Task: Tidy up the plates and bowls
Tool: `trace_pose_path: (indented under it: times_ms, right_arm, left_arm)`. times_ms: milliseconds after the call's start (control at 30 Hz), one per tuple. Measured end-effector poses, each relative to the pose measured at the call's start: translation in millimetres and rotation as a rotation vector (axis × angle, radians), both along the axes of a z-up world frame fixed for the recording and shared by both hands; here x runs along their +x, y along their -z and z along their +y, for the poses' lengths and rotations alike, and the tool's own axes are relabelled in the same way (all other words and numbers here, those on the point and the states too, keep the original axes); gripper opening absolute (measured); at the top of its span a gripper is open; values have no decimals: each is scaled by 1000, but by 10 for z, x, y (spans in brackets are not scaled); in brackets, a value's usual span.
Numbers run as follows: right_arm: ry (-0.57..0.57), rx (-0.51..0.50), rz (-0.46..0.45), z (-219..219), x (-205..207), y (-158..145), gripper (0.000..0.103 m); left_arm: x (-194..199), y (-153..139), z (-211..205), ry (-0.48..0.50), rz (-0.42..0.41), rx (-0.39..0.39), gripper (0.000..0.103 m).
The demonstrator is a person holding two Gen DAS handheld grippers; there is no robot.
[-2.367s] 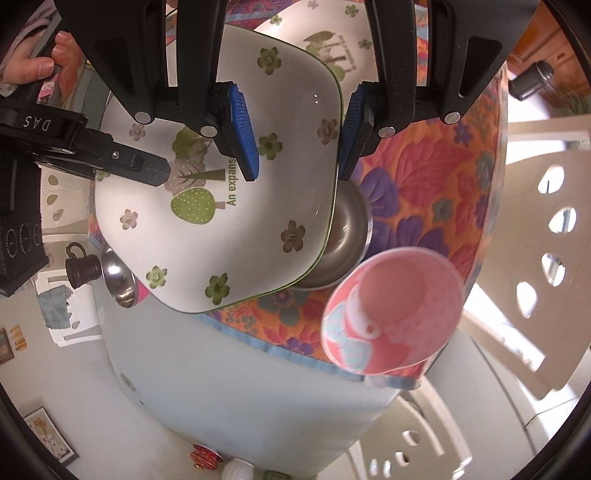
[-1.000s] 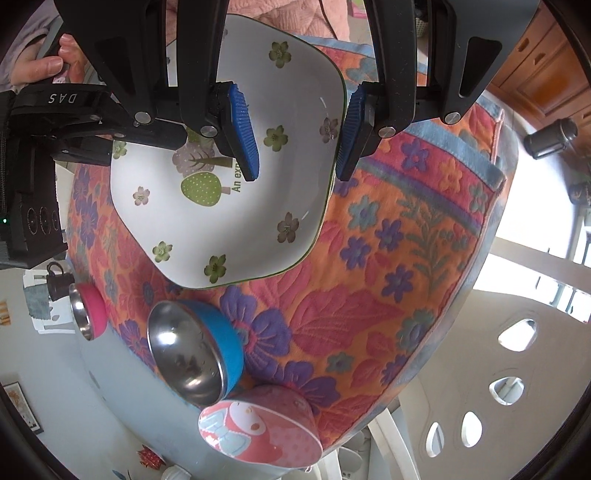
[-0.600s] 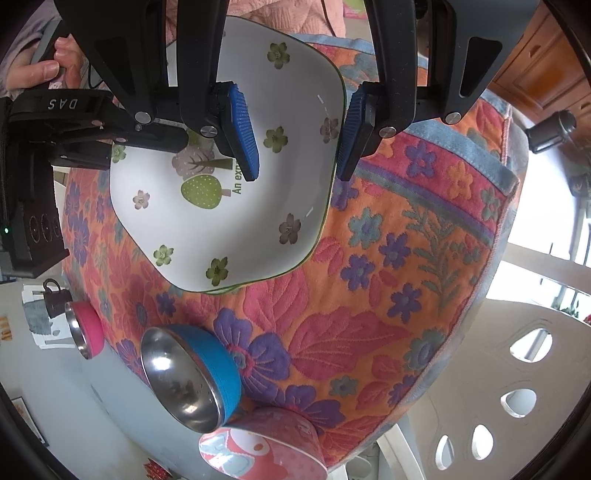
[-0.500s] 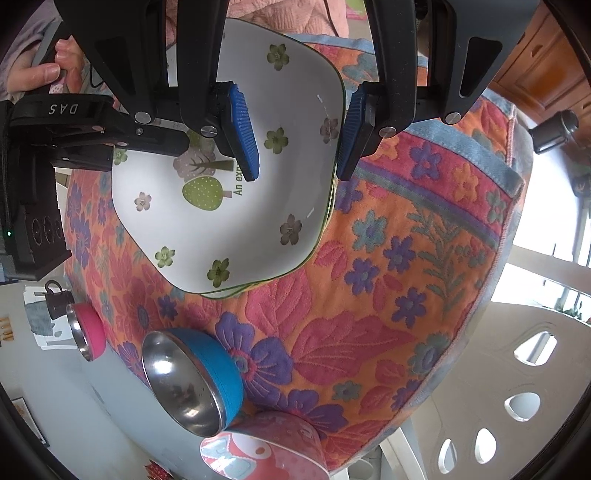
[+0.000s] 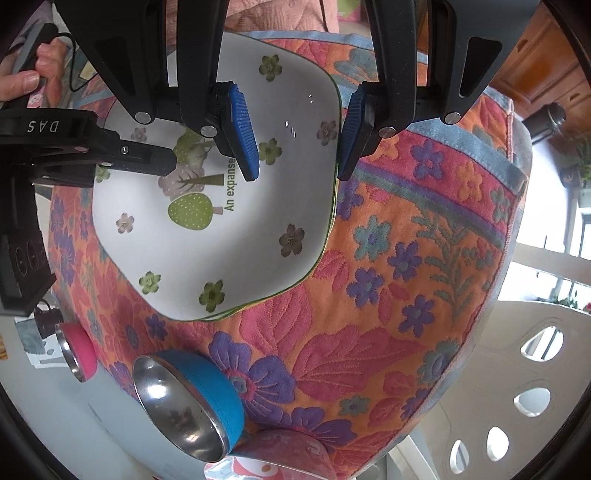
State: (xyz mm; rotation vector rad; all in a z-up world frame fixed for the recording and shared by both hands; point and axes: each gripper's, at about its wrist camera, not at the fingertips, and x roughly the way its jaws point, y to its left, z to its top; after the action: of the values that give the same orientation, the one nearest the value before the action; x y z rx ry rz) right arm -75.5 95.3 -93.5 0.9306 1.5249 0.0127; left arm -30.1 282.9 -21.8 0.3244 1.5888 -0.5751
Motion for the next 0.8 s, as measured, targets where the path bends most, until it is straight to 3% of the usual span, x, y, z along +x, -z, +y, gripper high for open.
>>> trace_pose_path:
  times_ms: [233, 800]
  right_arm:
    - [4, -7, 11, -49, -13, -24, 52]
    - [30, -12, 3, -178, -113, -99, 52]
  left_arm:
    - [-51, 9, -78, 2, -30, 10, 39]
    - [-5, 1, -14, -38, -14, -7, 39]
